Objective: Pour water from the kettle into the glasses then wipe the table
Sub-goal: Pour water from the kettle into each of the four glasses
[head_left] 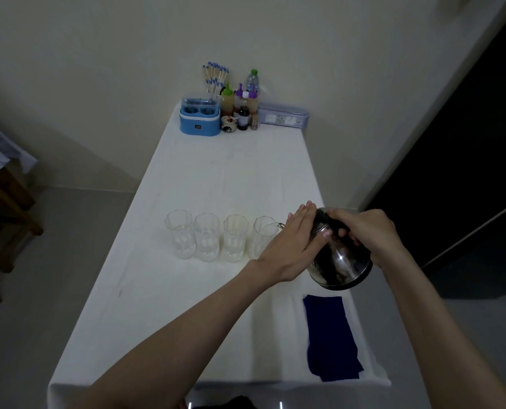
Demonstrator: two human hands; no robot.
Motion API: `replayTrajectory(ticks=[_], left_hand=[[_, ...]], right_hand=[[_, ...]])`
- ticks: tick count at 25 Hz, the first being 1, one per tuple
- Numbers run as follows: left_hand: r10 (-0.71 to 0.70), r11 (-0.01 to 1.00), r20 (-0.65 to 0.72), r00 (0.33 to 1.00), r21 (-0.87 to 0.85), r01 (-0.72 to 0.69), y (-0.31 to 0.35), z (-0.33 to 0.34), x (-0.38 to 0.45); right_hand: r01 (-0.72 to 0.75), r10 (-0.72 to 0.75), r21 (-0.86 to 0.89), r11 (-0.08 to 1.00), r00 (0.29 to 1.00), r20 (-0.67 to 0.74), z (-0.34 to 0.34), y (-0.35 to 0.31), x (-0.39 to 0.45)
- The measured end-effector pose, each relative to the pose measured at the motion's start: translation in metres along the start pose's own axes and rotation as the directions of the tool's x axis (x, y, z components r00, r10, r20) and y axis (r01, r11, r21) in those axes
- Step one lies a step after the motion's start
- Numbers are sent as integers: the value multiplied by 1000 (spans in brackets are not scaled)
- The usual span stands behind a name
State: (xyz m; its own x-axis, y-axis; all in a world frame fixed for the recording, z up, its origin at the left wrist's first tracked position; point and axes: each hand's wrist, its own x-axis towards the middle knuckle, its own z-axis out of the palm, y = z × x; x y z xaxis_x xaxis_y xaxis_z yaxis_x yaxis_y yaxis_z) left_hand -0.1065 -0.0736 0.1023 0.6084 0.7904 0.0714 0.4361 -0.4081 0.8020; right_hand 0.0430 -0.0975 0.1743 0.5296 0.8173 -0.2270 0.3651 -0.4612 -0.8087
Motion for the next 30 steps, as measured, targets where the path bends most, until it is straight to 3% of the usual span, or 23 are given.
replayTrajectory(ticks=[30], left_hand=[[-18, 999, -21, 1000, -48, 17, -8, -2, 3]], right_hand=[[19, -16, -67, 998, 998, 53, 2, -11, 4]])
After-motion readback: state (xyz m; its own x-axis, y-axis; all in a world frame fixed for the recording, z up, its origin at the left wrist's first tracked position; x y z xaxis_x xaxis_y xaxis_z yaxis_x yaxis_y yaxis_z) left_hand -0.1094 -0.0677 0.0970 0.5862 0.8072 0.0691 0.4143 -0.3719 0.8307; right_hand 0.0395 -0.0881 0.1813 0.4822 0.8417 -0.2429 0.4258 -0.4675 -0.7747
